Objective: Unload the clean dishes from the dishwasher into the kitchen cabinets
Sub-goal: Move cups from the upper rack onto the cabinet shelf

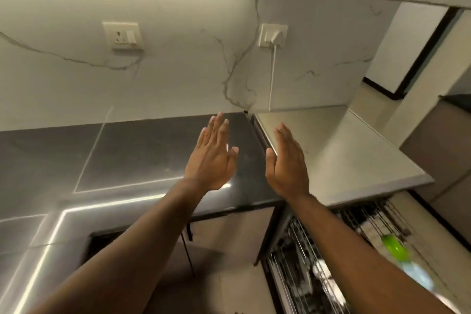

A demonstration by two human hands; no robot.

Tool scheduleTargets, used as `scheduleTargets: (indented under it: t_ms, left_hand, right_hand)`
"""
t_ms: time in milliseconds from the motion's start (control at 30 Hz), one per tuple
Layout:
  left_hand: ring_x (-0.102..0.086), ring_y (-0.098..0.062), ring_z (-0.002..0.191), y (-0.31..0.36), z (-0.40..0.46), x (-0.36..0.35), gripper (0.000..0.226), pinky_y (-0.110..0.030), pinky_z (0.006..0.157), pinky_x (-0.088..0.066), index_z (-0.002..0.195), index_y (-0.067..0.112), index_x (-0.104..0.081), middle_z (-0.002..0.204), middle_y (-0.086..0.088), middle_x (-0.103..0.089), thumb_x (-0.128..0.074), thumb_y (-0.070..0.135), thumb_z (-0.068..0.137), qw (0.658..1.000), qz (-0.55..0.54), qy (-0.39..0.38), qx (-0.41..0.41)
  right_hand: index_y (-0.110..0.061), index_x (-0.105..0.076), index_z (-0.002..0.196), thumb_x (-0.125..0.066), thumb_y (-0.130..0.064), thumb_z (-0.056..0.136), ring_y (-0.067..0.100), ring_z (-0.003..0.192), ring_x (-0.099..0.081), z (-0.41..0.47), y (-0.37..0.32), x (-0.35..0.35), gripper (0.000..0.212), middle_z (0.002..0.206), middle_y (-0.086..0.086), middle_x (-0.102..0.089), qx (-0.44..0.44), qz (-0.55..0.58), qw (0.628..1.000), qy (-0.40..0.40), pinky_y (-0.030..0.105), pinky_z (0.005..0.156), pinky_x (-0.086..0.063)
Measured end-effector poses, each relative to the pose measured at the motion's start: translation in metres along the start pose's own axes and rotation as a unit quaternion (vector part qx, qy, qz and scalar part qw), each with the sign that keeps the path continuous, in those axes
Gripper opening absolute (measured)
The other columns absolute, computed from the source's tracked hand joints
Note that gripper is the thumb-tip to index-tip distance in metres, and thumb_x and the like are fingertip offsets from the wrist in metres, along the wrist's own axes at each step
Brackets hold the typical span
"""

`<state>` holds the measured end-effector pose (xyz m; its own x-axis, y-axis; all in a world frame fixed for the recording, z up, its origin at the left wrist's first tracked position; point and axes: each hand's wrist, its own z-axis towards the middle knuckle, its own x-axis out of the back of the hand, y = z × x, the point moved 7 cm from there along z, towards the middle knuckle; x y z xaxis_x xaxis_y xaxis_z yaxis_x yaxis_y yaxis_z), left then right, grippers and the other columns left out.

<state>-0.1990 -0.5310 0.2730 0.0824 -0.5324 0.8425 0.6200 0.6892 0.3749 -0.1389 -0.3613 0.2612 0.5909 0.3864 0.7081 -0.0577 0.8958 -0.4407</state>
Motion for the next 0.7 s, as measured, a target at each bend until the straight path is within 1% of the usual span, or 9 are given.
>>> scheduleTargets:
  t_ms: [133,267,367,433,467,533,567,600,700]
  left_hand:
    - [0.014,-0.015,0.150,0.001,-0.029,-0.035,0.069,-0.037,0.124,0.001,0.157,0.010,-0.005,0.165,-0.004,0.009,-0.037,0.037,0.102,1.000,-0.007,-0.027,0.010]
    - [0.015,-0.014,0.150,0.012,-0.056,-0.068,0.069,-0.037,0.124,0.000,0.157,0.009,-0.005,0.165,-0.004,0.008,-0.032,0.041,0.102,0.998,-0.010,-0.058,-0.008]
    - [0.014,-0.015,0.150,0.028,-0.076,-0.101,0.071,-0.035,0.124,0.000,0.157,0.009,-0.005,0.164,-0.005,0.008,-0.026,0.044,0.099,0.994,-0.012,-0.103,-0.026]
    - [0.016,-0.014,0.150,0.043,-0.085,-0.133,0.069,-0.035,0.124,0.002,0.157,0.009,-0.004,0.164,-0.004,0.009,-0.027,0.041,0.101,0.988,-0.021,-0.150,-0.038]
    - [0.017,-0.013,0.149,0.041,-0.089,-0.138,0.068,-0.035,0.124,0.003,0.157,0.009,-0.003,0.164,-0.004,0.011,-0.028,0.040,0.102,0.986,-0.020,-0.163,-0.036]
    - [0.018,-0.012,0.149,0.056,-0.092,-0.173,0.067,-0.033,0.123,0.005,0.157,0.010,-0.002,0.164,-0.003,0.011,-0.029,0.040,0.103,0.975,-0.026,-0.215,-0.043]
    - [0.017,-0.012,0.149,0.053,-0.095,-0.176,0.067,-0.032,0.122,0.006,0.157,0.010,-0.002,0.164,-0.003,0.010,-0.028,0.041,0.103,0.974,-0.021,-0.221,-0.043]
    - [0.016,-0.013,0.149,0.064,-0.096,-0.192,0.067,-0.031,0.122,0.006,0.157,0.010,-0.002,0.164,-0.004,0.009,-0.026,0.042,0.103,0.968,-0.022,-0.244,-0.055]
    - [0.014,-0.014,0.150,0.085,-0.100,-0.223,0.068,-0.033,0.124,0.003,0.157,0.010,-0.001,0.165,-0.004,0.007,-0.024,0.045,0.102,0.952,-0.024,-0.295,-0.081]
  right_hand:
    - [-0.010,-0.031,0.151,-0.036,-0.030,0.099,0.017,0.150,-0.017,-0.069,0.036,-0.003,0.056,0.161,0.007,-0.025,-0.051,-0.048,0.996,-0.060,0.036,0.122,-0.018]
    - [-0.012,-0.028,0.152,-0.038,-0.028,0.102,0.017,0.150,-0.015,-0.121,0.067,-0.003,0.054,0.161,0.006,-0.022,-0.102,-0.072,0.988,-0.091,0.033,0.122,-0.013]
    - [-0.013,-0.027,0.153,-0.038,-0.028,0.103,0.013,0.150,-0.011,-0.163,0.095,-0.003,0.054,0.162,0.004,-0.020,-0.143,-0.097,0.979,-0.111,0.026,0.119,-0.003]
    - [-0.013,-0.026,0.154,-0.033,-0.030,0.102,0.013,0.150,-0.009,-0.194,0.121,-0.001,0.055,0.163,0.003,-0.019,-0.187,-0.112,0.967,-0.130,0.026,0.118,-0.001]
    - [-0.012,-0.025,0.154,-0.030,-0.032,0.102,0.013,0.150,-0.009,-0.201,0.123,-0.004,0.056,0.163,0.003,-0.018,-0.189,-0.115,0.965,-0.138,0.026,0.118,0.000]
    - [-0.012,-0.025,0.154,-0.027,-0.035,0.100,0.014,0.150,-0.009,-0.230,0.146,0.001,0.058,0.163,0.004,-0.018,-0.229,-0.126,0.952,-0.159,0.028,0.119,0.000]
    - [-0.012,-0.025,0.154,-0.027,-0.036,0.100,0.014,0.151,-0.009,-0.235,0.147,-0.002,0.059,0.163,0.004,-0.018,-0.223,-0.128,0.952,-0.164,0.029,0.119,-0.002]
    - [-0.012,-0.026,0.154,-0.026,-0.036,0.100,0.015,0.151,-0.010,-0.248,0.160,0.002,0.059,0.163,0.004,-0.018,-0.241,-0.130,0.947,-0.169,0.030,0.120,-0.004]
    - [-0.011,-0.027,0.153,-0.030,-0.034,0.101,0.017,0.150,-0.012,-0.271,0.184,0.009,0.056,0.162,0.005,-0.019,-0.283,-0.139,0.933,-0.174,0.031,0.120,-0.005]
